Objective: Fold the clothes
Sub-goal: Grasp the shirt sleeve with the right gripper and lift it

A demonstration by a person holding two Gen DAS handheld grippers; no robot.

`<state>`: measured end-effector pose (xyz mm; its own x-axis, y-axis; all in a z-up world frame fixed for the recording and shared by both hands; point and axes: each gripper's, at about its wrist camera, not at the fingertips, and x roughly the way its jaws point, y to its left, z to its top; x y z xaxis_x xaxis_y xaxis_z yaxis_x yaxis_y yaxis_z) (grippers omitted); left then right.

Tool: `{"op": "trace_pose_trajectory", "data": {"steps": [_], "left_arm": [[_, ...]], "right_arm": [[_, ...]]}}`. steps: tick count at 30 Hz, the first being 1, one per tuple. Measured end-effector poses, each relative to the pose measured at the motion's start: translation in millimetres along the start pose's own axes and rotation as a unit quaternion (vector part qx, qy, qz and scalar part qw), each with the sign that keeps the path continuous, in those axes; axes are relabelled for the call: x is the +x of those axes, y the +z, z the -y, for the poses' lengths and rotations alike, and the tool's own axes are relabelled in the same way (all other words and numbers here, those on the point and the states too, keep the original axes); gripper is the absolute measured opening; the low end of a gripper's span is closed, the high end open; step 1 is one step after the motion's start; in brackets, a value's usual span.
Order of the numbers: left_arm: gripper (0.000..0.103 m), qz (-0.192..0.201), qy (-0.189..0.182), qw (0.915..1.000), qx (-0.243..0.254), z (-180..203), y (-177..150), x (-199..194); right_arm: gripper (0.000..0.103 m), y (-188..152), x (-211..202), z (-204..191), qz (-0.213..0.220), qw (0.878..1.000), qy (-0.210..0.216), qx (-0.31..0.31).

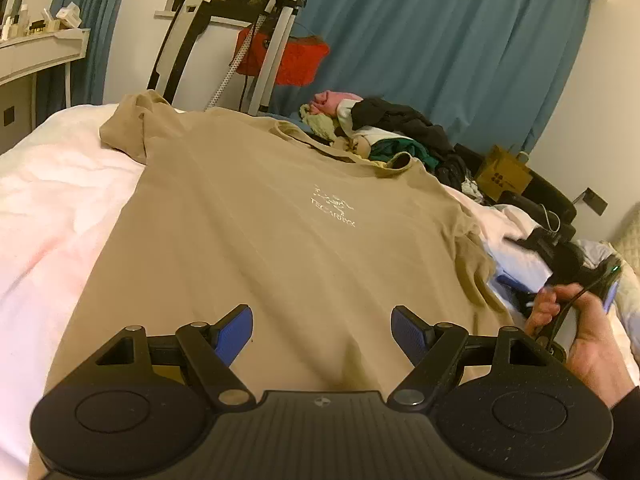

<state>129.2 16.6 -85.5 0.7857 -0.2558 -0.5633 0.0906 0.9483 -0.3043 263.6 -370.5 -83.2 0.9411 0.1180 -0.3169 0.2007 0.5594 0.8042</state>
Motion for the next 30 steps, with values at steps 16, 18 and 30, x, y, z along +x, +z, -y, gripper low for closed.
{"op": "trace_pose_trajectory", "data": {"steps": [16,18,30], "left_arm": [[0.078,0.009,-0.021,0.9992,-0.033,-9,5,-4],[0.078,0.014,-0.027,0.9988,-0.039,-12,7,-9],[0.078,0.021,-0.048,0.9975,-0.049,-18,7,-30]], "right_arm": [[0.008,13,-38,0,0.112,0.993,-0.035,-0.007],[0.008,14,-51,-3,0.144,0.989,-0.035,-0.015],[0.070,-11,-58,55,0.056,0.985,0.001,0.161]]}}
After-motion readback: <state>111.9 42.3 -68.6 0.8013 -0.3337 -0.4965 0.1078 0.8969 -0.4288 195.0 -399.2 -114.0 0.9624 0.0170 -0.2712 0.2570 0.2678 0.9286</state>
